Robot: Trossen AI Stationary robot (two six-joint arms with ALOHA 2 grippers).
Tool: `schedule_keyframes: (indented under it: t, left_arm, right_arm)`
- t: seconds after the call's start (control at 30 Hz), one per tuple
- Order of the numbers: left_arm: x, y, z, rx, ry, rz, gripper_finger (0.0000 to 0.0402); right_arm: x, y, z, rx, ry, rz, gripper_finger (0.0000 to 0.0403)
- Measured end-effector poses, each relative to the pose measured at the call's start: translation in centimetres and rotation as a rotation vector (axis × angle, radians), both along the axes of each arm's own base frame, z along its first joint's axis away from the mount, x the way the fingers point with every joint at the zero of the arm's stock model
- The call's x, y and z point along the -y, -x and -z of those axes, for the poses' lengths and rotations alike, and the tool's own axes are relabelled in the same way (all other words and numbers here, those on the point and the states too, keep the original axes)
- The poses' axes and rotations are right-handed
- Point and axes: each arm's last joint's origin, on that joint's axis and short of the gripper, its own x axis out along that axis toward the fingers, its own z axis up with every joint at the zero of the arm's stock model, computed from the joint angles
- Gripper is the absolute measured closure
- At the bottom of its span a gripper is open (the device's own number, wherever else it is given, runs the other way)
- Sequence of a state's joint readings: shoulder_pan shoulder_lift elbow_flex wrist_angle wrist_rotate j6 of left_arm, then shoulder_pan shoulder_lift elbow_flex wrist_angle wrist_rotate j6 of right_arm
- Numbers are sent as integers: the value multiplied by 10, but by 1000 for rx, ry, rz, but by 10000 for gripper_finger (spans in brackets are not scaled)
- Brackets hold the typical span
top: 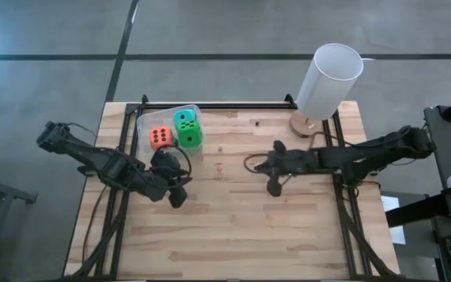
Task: Pick & Place Dice
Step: Put the small pink dice into the transparent bin
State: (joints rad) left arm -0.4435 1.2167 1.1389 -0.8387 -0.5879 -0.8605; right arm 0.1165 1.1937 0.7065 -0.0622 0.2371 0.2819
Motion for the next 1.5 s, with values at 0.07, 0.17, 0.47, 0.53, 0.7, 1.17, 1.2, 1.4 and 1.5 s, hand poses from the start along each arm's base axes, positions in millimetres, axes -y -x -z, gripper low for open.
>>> schedule_keyframes:
  t: [0.07, 0.17, 0.47, 0.53, 0.7, 1.17, 1.2, 1.4, 1.5]
  left_arm:
    - [-1, 1, -1, 0, -1, 0, 278]
    - [-1, 2, 0, -9, -5, -1, 277]
    - [-2, 3, 1, -24, -26, 6, 279]
    - [-2, 3, 1, -25, -27, 7, 279]
    - [-2, 3, 1, -25, -31, 7, 279]
    - [-2, 3, 1, -31, -46, 7, 278]
    - [-2, 3, 1, -33, -47, 7, 278]
    - [-3, 4, 2, -47, -54, 7, 279]
    - [-3, 5, 2, -50, -55, 7, 277]
  right_arm:
    - [6, -12, 7, -44, -20, -5, 394]
    - [20, -28, 22, -108, -57, -16, 394]
    - [39, -72, 54, -178, -53, -57, 394]
    - [45, -80, 66, -216, -44, -49, 394]
    - [58, -104, 85, -253, -17, -39, 394]
    - [71, -158, 120, -269, 37, -68, 394]
    - [71, -160, 121, -267, 38, -67, 394]
    - [70, -165, 116, -254, 37, -73, 394]
    - [70, -161, 112, -249, 37, -72, 394]
